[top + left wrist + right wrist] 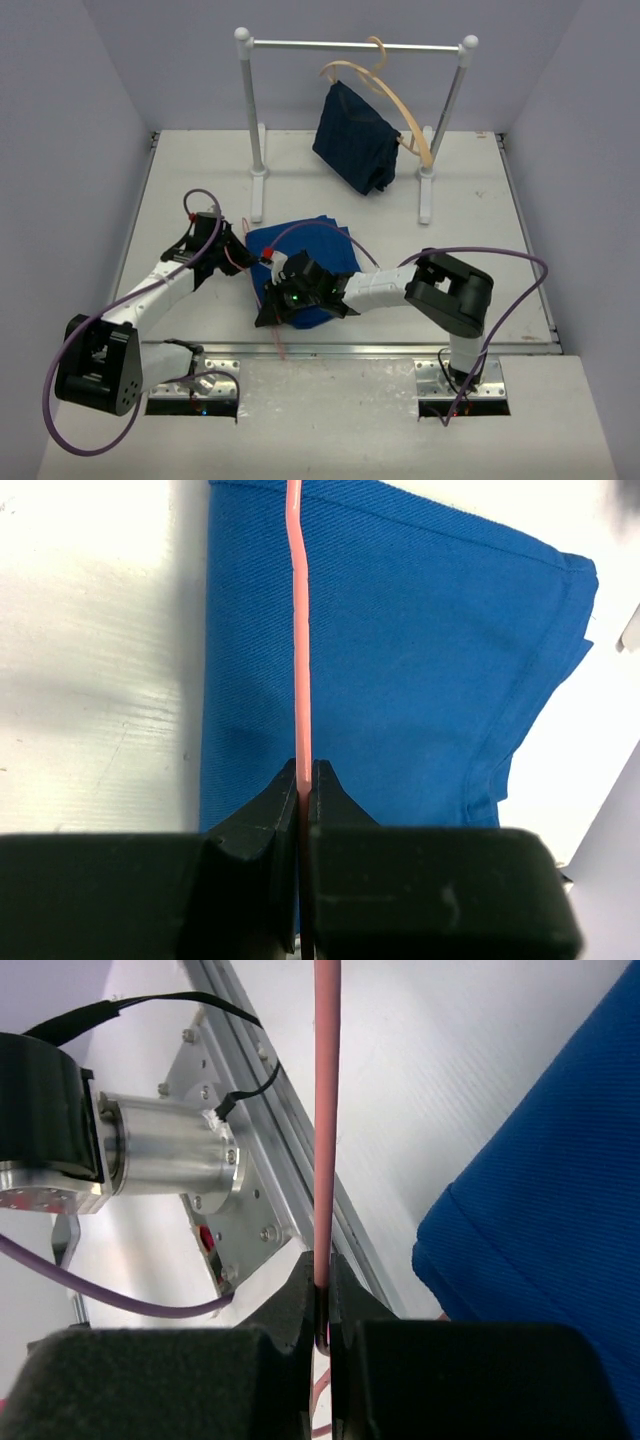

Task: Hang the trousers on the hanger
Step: Place the hanger at the clothesline.

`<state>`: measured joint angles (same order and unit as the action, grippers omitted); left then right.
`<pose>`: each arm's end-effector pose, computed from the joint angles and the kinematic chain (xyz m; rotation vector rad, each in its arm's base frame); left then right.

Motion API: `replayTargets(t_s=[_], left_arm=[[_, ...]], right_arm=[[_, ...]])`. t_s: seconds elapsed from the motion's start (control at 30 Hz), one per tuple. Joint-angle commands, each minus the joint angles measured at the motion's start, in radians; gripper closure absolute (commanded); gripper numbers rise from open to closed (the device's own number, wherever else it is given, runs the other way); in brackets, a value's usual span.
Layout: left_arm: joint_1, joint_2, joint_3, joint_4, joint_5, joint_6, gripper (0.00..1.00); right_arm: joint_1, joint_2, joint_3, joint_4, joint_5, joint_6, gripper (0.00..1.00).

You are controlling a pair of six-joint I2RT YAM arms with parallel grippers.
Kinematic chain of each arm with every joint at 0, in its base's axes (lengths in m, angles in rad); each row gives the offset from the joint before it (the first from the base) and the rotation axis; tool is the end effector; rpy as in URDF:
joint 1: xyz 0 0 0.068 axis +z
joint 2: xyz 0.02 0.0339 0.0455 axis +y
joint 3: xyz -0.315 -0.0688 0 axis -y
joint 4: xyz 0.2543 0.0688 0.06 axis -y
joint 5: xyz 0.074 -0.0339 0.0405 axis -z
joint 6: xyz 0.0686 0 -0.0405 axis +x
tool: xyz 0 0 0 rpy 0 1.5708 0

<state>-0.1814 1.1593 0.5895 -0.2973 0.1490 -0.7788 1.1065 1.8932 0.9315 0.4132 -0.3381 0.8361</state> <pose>0.2266 -0.0519 0.2074 -0.6755 2.4283 -0.5940 0.1735 0.3972 0.1657 -0.5669 2.4144 1.3809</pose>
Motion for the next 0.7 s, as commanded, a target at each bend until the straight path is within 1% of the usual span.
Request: replayTargets(t_s=[0.0,0.13,0.2,0.23,0.27,0.3,0.33,0.37,0.4,0.5,0.67], left_arm=[[0.013,-0.032,0.0,0.015,-0.012,0.029,0.99],[0.014,-0.046,0.01,0.008,-0.02,0.036,0.96],[0.016,-0.056,0.024,-0.006,-0.028,0.043,0.89],[0.016,-0.059,0.028,-0.012,-0.038,0.046,0.82],[0.017,-0.063,0.034,-0.024,-0.065,0.047,0.68],[0.021,-0.068,0.045,-0.055,-0.111,0.045,0.45],[0.027,-0.071,0.056,-0.087,-0.158,0.041,0.24],[0.034,-0.072,0.069,-0.121,-0.205,0.033,0.07],[0.045,-0.069,0.075,-0.14,-0.224,0.03,0.0],[0.098,-0.042,0.109,-0.191,-0.25,0.038,0.0],[0.149,-0.01,0.141,-0.247,-0.296,0.016,0.0]], right_arm=[[-0.012,0.001,-0.033,0.247,-0.09,0.011,1.0],[-0.027,0.034,-0.028,0.354,-0.199,0.068,1.0],[-0.037,0.063,-0.031,0.441,-0.253,0.118,1.0],[-0.039,0.072,-0.033,0.471,-0.263,0.131,1.0],[-0.041,0.08,-0.031,0.487,-0.267,0.14,1.0],[-0.043,0.088,-0.022,0.493,-0.271,0.145,1.0],[-0.043,0.091,-0.018,0.496,-0.266,0.148,1.0],[-0.043,0.089,-0.02,0.495,-0.254,0.15,1.0],[-0.045,0.086,-0.023,0.495,-0.254,0.15,1.0],[-0.048,0.086,-0.03,0.494,-0.211,0.15,1.0],[-0.051,0.121,0.004,0.494,-0.218,0.152,1.0]])
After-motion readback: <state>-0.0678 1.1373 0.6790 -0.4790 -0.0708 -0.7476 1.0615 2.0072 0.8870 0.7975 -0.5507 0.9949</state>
